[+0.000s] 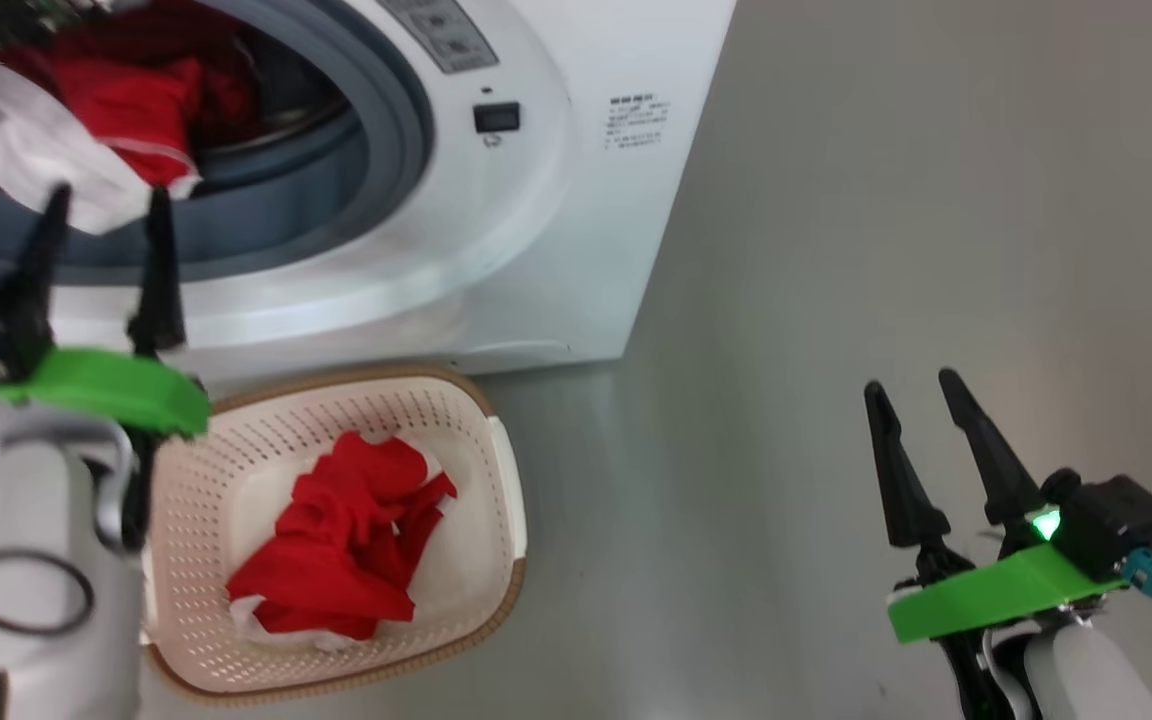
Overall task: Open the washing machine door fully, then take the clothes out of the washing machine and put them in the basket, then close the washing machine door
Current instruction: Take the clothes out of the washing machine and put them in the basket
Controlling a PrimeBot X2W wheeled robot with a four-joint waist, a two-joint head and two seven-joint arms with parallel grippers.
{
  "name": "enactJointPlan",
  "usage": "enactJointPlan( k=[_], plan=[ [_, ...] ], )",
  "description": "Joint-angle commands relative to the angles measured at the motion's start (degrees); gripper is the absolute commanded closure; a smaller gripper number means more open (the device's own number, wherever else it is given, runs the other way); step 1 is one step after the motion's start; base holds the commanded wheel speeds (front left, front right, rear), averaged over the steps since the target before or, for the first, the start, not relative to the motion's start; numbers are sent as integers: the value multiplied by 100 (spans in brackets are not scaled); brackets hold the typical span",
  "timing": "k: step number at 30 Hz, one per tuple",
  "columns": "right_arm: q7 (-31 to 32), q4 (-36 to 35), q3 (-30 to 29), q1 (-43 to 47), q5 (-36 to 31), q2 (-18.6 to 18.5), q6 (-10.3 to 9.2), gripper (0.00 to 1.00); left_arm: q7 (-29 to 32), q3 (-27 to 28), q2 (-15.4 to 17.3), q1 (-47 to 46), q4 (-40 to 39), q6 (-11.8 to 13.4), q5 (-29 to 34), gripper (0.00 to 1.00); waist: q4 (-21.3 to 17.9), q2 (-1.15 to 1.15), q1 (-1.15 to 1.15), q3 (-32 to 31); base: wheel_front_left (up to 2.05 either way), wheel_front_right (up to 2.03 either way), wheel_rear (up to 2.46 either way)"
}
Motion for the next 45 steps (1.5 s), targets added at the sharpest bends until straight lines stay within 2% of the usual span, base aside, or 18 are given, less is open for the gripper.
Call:
enactJointPlan(
  k=[1, 13, 22, 30, 33, 34, 35, 36, 37, 38, 45],
  plan=[
    [-37, -178, 176, -162, 62, -21, 42, 0, -45, 149, 291, -276, 29, 2, 139, 0, -288, 0, 0, 554, 0, 0, 0],
    [-37, -261, 353, -467, 204, -21, 42, 0, -45, -274, 921, -1780, 1374, 345, 859, 0, -626, 0, 0, 1101, 0, 0, 0],
    [-37, -301, 491, -558, 247, -21, 42, 0, -45, -508, 1499, -2313, 2362, 763, 1153, 0, -860, 0, 0, 1236, 0, 0, 0],
    [-37, -325, 510, -519, 221, -20, 42, 0, -45, -613, 1822, -2574, 2750, 1006, 1192, 0, -949, 0, 0, 1280, 0, 0, 0],
    [-37, -330, 519, -508, 217, -20, 42, 0, -45, -626, 1884, -2624, 2815, 1011, 1130, 0, -957, 0, 0, 1294, 0, 0, 0],
    [-37, -333, 519, -508, 216, -20, 42, 0, -45, -644, 1903, -2630, 2830, 1012, 1124, 15, -955, 0, 0, 1297, 0, 0, 0],
    [-37, -333, 521, -507, 215, -20, 42, 0, -45, -659, 1917, -2631, 2832, 1017, 1113, 51, -952, 0, 0, 1296, 0, 0, 0],
    [-37, -332, 522, -507, 214, -20, 42, 0, -45, -669, 1930, -2628, 2815, 1037, 1101, 60, -947, 0, 0, 1293, 0, 0, 0],
    [-37, -330, 524, -508, 213, -20, 42, 0, -45, -682, 1933, -2618, 2797, 1052, 1089, 91, -941, 0, 0, 1288, 0, 0, 0],
    [-37, -329, 525, -511, 212, -20, 42, 0, -45, -695, 1934, -2607, 2777, 1063, 1074, 100, -933, 0, 0, 1282, 0, 0, 0],
    [-37, -300, 521, -533, 195, -20, 42, 0, -45, -737, 1822, -2453, 2484, 1075, 879, 100, -843, 0, 0, 1210, 0, 0, 0]
  ],
)
